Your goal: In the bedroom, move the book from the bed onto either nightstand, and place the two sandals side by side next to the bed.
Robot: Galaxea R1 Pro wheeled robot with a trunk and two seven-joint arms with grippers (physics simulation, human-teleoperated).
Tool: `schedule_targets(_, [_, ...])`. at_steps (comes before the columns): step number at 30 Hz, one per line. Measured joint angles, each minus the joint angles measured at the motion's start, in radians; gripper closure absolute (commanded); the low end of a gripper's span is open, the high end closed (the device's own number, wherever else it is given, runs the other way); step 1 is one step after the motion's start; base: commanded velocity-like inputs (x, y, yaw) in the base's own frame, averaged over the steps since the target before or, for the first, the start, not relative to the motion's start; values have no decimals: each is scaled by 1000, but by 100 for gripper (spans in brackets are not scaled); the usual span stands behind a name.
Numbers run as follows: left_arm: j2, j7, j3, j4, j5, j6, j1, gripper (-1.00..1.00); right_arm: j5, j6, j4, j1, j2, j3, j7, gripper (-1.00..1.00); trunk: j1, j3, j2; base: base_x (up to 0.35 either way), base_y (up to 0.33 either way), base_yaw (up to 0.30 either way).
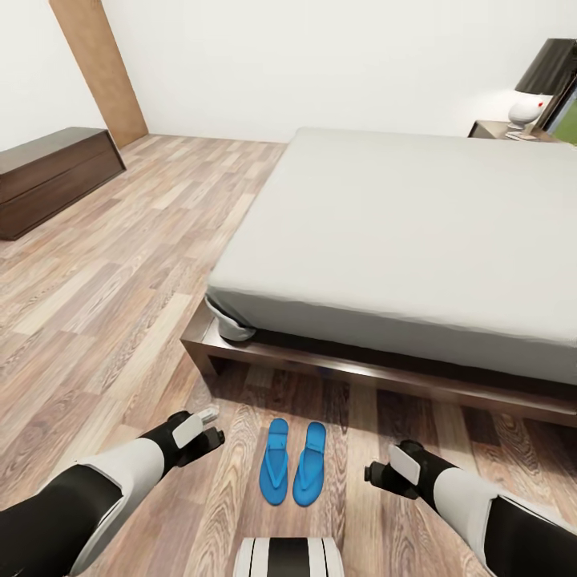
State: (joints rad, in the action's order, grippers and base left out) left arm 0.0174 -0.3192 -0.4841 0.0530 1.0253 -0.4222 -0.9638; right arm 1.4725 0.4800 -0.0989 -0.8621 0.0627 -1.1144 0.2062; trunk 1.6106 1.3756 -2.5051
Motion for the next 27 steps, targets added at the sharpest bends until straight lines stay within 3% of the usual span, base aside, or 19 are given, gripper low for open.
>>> schedule_targets(13, [0, 5, 0, 0, 0, 2, 44, -100, 0, -1, 0, 44, 48, 1, -25, -100, -6, -50, 3, 0, 0, 0])
schedule_targets(23, [0, 5, 0, 0, 0, 3, 75, -100, 0, -2, 0, 60, 66, 1, -28, -100, -10, -89, 5, 0, 0, 0])
schedule_targets(27, [0, 5, 0, 0, 0, 3, 85, -100, 0, -2, 0, 63, 67, 1, -29, -100, -26, -102, 33, 0, 0, 0])
